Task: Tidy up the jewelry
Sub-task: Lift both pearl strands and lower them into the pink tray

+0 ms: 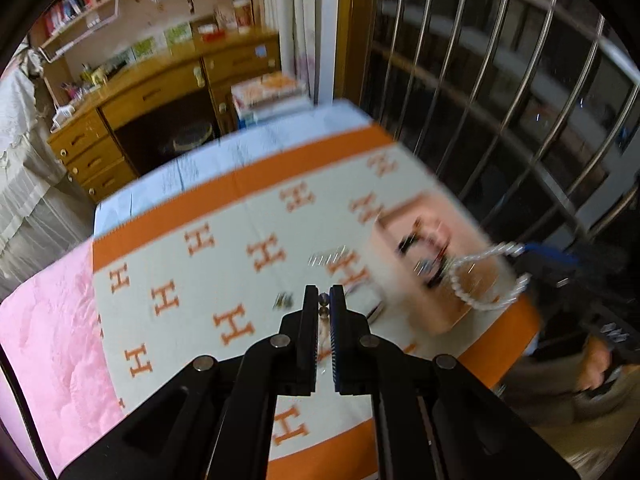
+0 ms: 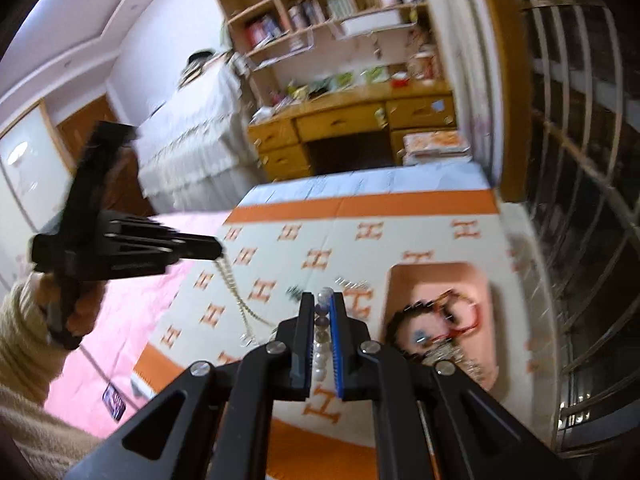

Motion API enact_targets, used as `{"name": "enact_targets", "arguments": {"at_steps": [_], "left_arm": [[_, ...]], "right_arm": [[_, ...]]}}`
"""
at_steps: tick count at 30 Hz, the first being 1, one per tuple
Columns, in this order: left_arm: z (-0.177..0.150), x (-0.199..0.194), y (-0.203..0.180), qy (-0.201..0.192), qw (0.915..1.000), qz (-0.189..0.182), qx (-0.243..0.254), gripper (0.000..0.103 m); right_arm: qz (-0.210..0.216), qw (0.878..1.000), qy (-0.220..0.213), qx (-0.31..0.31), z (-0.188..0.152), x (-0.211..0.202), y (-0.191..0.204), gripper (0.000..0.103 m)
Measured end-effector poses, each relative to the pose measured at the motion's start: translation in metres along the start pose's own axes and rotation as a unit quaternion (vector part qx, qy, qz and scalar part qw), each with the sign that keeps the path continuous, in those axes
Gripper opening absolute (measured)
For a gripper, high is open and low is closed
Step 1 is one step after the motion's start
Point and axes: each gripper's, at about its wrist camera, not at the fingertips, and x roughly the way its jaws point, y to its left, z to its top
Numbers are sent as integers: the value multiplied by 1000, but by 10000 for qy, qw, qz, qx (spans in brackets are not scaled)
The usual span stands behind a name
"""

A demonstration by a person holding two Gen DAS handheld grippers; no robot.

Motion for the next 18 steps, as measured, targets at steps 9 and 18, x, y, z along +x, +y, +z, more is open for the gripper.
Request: {"name": "enact_targets", "arguments": {"at_steps": [9,18], "left_arm": [[52,-60,-24,-1158,9904,-578,-482,3],[73,-23,-62,-900,9877,-1154,-558,3]], "right_arm": [[-425,9969,212,632,-15,16,-54,7],[-596,9905,636,1062,-46,36,-85,7]]}}
